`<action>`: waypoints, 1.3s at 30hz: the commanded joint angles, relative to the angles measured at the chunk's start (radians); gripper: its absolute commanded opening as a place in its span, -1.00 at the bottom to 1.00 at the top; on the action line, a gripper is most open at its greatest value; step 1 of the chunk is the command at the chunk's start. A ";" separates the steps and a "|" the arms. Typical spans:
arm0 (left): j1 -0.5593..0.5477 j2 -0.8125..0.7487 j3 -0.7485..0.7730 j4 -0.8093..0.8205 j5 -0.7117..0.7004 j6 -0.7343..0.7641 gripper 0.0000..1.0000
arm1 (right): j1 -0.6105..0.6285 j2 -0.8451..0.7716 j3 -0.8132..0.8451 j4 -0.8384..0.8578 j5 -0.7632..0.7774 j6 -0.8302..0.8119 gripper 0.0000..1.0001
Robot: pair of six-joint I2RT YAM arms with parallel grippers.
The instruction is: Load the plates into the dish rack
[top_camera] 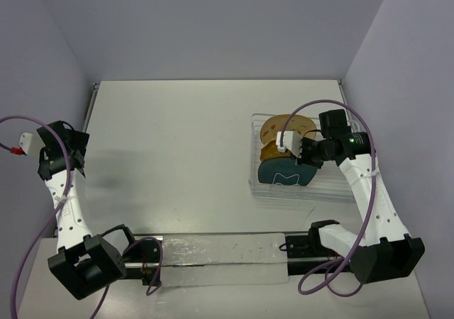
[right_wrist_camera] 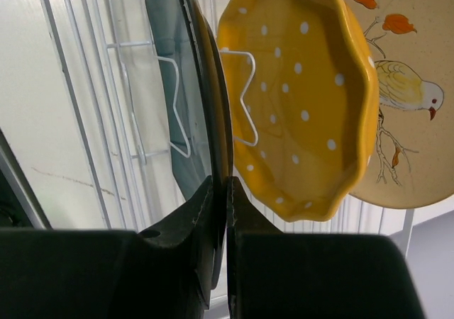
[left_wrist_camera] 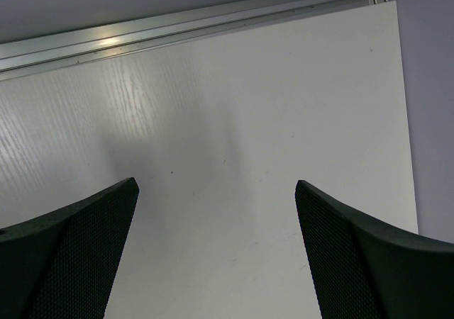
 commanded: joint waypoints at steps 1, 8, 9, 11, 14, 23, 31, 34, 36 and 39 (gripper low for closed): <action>0.000 -0.032 0.002 0.058 0.034 0.034 0.99 | -0.009 0.004 0.009 0.062 -0.086 -0.062 -0.80; 0.000 -0.026 0.004 0.054 0.050 0.043 0.99 | -0.011 0.023 0.037 0.053 -0.087 -0.057 0.30; 0.000 -0.027 0.002 0.054 0.050 0.045 0.99 | -0.011 0.022 0.049 0.053 -0.088 -0.049 0.41; 0.000 -0.031 0.002 0.054 0.051 0.046 0.99 | -0.009 0.017 0.076 0.053 -0.082 -0.033 0.57; 0.000 -0.045 -0.002 0.056 0.054 0.047 0.99 | -0.011 0.003 0.169 0.060 -0.073 0.022 0.98; 0.000 -0.097 -0.004 0.062 0.070 0.064 0.99 | -0.022 -0.084 0.282 0.462 0.068 0.310 0.99; -0.014 -0.160 -0.085 0.145 0.127 0.062 0.99 | -0.031 0.120 0.534 0.700 0.272 0.907 0.99; -0.053 -0.162 -0.102 0.183 0.124 0.049 0.99 | -0.032 0.164 0.569 0.707 0.383 1.161 0.99; -0.090 -0.144 -0.097 0.208 0.125 0.047 0.99 | -0.035 0.152 0.506 0.707 0.448 1.368 0.99; -0.222 -0.108 -0.082 0.241 0.063 0.038 0.99 | -0.042 0.072 0.371 0.707 0.623 1.570 0.99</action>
